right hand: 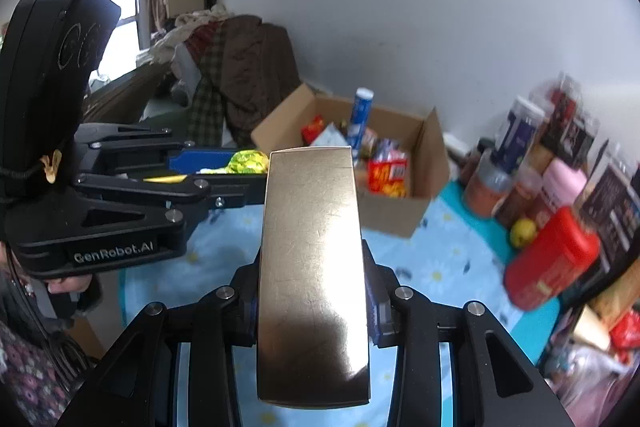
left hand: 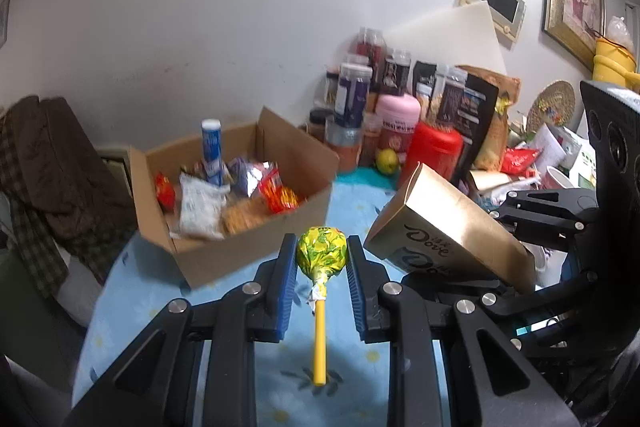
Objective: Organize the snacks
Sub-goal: 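Lift the Dove box and lollipop with both tools and carry them over the box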
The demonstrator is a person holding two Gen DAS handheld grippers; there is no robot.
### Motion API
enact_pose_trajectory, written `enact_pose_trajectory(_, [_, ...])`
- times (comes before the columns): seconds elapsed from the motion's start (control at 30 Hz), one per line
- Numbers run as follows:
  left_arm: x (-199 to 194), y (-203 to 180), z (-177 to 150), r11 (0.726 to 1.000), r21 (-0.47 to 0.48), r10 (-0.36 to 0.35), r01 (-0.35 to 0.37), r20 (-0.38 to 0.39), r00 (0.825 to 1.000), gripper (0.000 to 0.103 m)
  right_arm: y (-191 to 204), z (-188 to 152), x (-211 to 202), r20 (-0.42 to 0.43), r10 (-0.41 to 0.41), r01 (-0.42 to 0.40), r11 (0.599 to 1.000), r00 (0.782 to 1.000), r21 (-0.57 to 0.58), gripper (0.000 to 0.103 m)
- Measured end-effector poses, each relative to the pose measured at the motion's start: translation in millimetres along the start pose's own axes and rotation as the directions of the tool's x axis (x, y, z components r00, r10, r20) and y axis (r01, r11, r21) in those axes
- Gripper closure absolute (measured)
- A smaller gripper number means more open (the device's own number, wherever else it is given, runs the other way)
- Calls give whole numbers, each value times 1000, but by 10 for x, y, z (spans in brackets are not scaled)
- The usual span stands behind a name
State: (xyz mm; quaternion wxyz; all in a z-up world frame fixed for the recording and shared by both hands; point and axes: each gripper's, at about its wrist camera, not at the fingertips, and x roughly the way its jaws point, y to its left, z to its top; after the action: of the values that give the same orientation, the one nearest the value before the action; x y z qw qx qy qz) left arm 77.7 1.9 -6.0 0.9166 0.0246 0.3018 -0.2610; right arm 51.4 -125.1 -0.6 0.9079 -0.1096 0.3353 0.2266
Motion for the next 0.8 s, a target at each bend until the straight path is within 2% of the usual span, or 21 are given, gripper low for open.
enact_pose_trajectory(0.33, [88,314,410,997,-16,76,-74,99,992,79,-153,465,207,81,-24,26,999,996,-29,66])
enact_pose_trajectory(0.63, [317,645,839,994,-44,110,-104,152,982,79,-302,902,575,119,-4,6,1000,993,-20,66])
enact_pose_trajectory(0.8, [540,851,1061,988,-63,153,-144,169,974,79,-413,1100,818,126,8,-9,1000,992,7,65])
